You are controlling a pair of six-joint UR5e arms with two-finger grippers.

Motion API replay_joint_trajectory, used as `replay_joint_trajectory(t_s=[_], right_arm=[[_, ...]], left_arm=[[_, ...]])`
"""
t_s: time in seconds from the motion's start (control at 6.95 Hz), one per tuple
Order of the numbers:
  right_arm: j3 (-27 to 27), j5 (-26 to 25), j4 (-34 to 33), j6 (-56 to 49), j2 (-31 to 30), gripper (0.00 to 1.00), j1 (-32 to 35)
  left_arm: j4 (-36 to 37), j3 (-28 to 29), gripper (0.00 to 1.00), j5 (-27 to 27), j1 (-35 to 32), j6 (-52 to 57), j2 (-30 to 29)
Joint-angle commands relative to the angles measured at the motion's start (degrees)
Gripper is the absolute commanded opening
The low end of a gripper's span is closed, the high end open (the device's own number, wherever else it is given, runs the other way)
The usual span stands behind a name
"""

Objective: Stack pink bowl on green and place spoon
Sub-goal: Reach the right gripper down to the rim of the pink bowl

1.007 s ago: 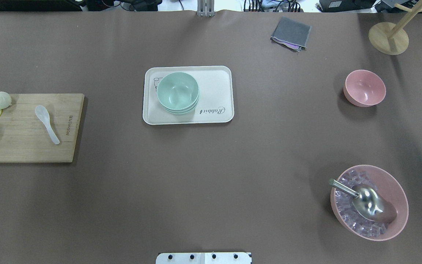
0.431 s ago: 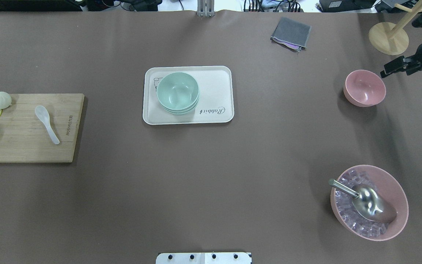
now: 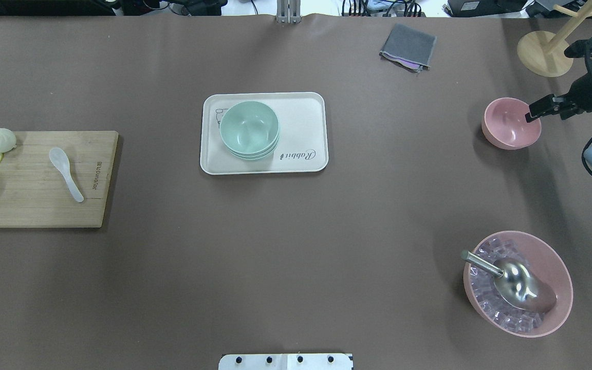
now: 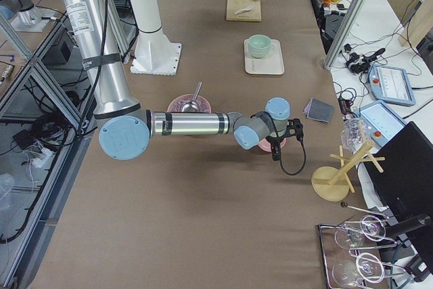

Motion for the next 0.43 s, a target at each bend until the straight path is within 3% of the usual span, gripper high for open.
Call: replay_joint_trajectory(t_s=[0.0, 0.14, 0.29], right_arm=[[-0.8, -0.2, 0.7, 0.2, -0.5, 0.82, -0.6], [-0.8, -0.2, 0.7, 1.5, -0.4, 0.27, -1.0], [-0.6, -0.2, 0.7, 1.9, -0.3, 0.00, -1.2]], left_arm=[[-0.1, 0.4, 0.98, 0.0, 0.1, 0.1, -0.1], [-0.1, 0.4, 0.98, 0.0, 0.0, 0.0, -0.6], [-0.1, 0.5, 0.98, 0.0, 0.0, 0.0, -0.6]])
